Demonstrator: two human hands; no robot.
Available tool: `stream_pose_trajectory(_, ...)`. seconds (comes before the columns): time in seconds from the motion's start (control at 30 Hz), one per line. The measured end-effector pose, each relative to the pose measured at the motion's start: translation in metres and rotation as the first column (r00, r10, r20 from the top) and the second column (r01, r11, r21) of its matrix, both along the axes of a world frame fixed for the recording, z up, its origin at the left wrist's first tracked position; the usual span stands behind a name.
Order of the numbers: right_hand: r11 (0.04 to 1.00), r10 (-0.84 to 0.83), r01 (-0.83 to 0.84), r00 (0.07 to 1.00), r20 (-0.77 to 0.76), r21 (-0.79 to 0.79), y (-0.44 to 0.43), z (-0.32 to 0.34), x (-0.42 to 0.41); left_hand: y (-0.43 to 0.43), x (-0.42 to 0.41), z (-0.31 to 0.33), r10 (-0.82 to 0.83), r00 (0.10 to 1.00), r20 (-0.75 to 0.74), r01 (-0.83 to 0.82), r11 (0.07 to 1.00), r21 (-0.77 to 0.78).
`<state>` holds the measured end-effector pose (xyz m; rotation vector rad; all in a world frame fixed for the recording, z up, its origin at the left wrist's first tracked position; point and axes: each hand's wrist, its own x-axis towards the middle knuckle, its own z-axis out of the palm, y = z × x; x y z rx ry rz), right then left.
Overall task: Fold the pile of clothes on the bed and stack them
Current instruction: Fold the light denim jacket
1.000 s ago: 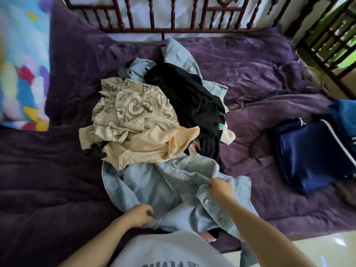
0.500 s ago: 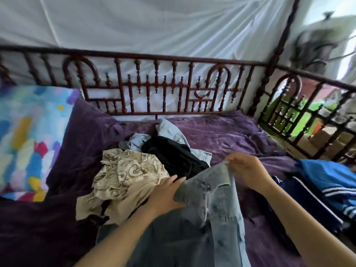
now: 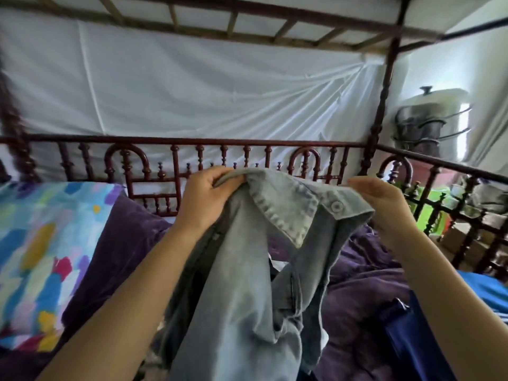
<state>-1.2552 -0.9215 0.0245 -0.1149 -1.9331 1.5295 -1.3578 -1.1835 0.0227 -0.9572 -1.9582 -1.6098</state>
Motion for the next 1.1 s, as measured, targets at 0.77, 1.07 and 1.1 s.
stream_pose_trajectory(0.77, 0.716, 0.094, -0.179, 0.982, 0.161, 0.675, -0.166, -0.077, -0.028, -0.026, 0.008, -0.015, 0.333, 0.942, 0.045, -0.303, 0.899, -0.315)
stream_pose_trajectory(1.07, 0.765, -0.112, -0.025, 0.979, 0.171, 0.644, -0.147, -0.061, -0.041, -0.044, -0.003, -0.023, 0.341, 0.937, 0.075, -0.297, 0.892, -0.341)
stream_pose_trajectory(1.1, 0.758, -0.155, 0.015, 0.975, 0.158, 0.652, -0.143, -0.056, -0.043, -0.045, -0.003, -0.027, 0.321, 0.942, 0.095, -0.271, 0.898, -0.346)
